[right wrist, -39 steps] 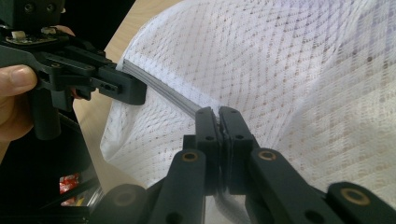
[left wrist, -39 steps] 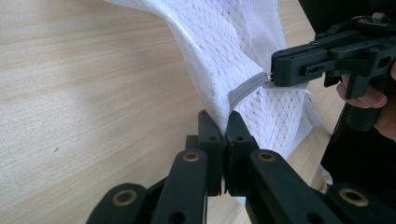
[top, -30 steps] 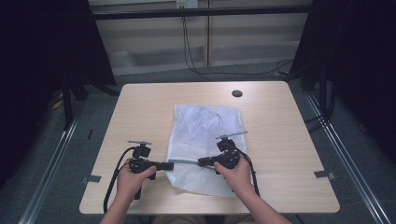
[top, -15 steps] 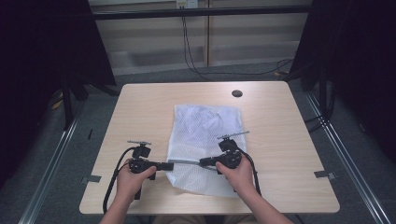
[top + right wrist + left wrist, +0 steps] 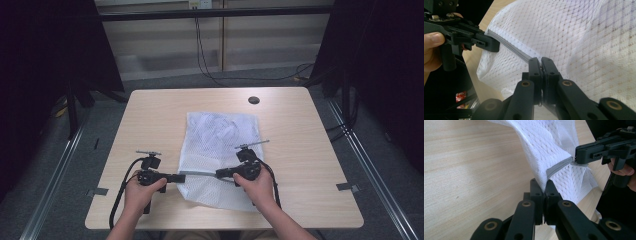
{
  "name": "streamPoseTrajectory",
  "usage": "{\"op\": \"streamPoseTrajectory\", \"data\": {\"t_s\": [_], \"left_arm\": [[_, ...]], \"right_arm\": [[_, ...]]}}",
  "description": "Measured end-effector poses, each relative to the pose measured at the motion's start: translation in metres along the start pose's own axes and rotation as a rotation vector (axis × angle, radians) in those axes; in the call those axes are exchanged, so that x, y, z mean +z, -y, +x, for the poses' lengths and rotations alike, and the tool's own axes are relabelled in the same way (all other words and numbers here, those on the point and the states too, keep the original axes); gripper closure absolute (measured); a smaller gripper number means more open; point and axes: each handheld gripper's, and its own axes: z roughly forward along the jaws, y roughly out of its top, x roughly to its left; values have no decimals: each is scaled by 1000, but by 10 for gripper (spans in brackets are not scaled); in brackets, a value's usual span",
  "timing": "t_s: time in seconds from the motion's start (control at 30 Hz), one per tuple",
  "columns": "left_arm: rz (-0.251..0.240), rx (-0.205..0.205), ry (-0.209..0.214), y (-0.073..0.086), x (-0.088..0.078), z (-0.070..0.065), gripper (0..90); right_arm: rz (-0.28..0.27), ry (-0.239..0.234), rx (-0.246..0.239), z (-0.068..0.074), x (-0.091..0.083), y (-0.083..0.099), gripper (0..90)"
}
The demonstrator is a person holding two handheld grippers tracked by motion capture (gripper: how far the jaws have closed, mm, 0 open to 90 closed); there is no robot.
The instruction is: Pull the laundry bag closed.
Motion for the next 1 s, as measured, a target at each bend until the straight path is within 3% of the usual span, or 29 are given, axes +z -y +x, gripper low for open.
{"op": "streamPoseTrajectory", "data": {"t_s": [0.1, 0.2, 0.33, 0.7, 1.0], "left_arm": [[2, -11, 3, 0, -1, 0, 880], [9, 18, -13, 0, 0, 1, 880], [2, -2, -4, 0, 0, 0, 880], [-1, 6, -24, 0, -3, 1, 880], [-1, 3, -13, 0, -4, 1, 880]], "right_arm": [[3, 5, -9, 0, 0, 0, 870], [3, 3, -3, -1, -1, 1, 870], [2, 1, -3, -1, -1, 1, 870], [3, -5, -5, -2, -2, 1, 871], [-2, 6, 4, -7, -8, 3, 871]]}}
